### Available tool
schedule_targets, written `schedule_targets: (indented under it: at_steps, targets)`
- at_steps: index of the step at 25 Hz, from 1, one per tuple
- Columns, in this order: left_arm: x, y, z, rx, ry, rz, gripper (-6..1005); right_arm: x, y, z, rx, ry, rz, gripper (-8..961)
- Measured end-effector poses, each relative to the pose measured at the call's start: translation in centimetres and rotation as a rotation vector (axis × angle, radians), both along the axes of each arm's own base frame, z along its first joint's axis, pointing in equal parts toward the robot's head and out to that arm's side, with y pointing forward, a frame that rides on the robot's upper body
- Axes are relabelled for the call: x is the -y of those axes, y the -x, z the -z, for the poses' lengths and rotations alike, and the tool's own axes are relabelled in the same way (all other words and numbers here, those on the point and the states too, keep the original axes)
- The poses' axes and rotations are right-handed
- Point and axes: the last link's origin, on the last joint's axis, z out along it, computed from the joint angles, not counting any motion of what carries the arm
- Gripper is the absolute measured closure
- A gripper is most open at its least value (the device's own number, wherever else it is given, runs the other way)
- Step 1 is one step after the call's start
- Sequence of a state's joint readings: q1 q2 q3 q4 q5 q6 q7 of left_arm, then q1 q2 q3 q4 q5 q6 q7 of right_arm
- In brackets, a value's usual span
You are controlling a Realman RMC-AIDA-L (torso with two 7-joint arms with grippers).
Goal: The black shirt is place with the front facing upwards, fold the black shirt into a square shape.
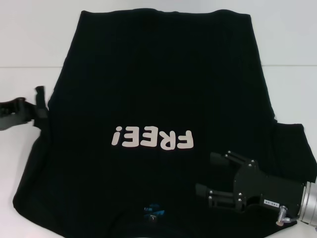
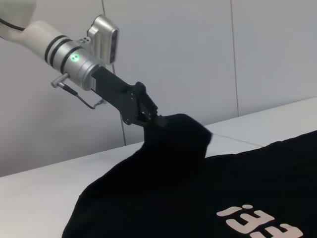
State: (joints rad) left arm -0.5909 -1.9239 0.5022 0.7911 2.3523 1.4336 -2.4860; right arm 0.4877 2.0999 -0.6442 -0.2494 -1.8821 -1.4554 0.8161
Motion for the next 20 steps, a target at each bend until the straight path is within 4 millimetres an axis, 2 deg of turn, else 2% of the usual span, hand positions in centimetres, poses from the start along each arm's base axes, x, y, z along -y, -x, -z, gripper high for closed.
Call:
schedule_targets:
  at_steps: [10,15,20]
  targets:
    - [0.2,-1.0,2.5,0.086,0.028,0.008,966,-0.1,0.1,0.0,-0.004,-0.003,0.004,11]
    - [0.7,-0.8,2.6,0.126,-0.005,0.042,909,-0.2,0.1,0.1,-0.003,-0.004,0.004,11]
    - [1.7,-1.0,2.6,0.174,-0.034,0.149,763,-0.3,0.1,0.0,-0.008,-0.011,0.011,12]
